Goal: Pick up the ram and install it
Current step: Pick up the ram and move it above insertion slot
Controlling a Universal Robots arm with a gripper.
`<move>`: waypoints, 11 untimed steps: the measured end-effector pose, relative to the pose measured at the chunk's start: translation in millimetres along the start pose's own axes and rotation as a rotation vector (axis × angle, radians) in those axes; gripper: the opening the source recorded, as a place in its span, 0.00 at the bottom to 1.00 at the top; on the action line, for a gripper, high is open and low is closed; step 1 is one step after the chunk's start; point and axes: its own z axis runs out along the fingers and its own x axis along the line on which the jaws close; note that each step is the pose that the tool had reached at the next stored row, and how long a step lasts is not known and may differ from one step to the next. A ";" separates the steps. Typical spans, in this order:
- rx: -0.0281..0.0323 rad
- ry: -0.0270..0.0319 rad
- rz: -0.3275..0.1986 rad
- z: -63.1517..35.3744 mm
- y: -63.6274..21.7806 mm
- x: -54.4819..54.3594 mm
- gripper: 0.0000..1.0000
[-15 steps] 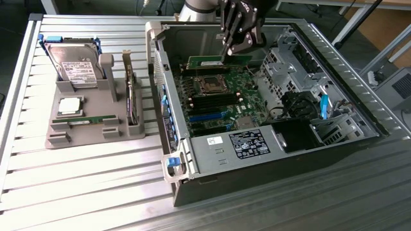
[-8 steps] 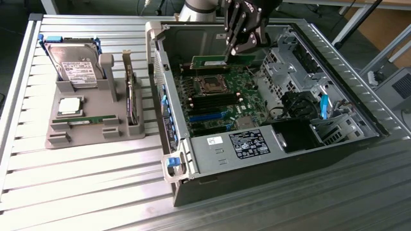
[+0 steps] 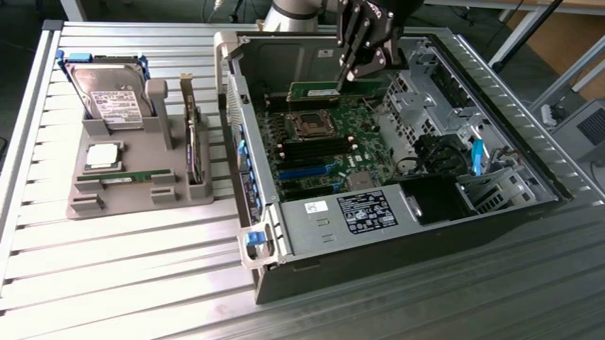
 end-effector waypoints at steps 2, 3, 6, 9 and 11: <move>0.0000 0.0000 0.000 -0.3 -4.8 0.2 0.13; 0.0000 0.0000 0.000 -0.3 -5.3 0.2 0.13; 0.0000 0.0000 0.000 -0.3 -5.8 0.3 0.13; 0.0000 0.0000 0.000 -0.4 -7.4 0.3 0.13; 0.0000 0.0000 0.000 -0.6 -11.4 0.5 0.13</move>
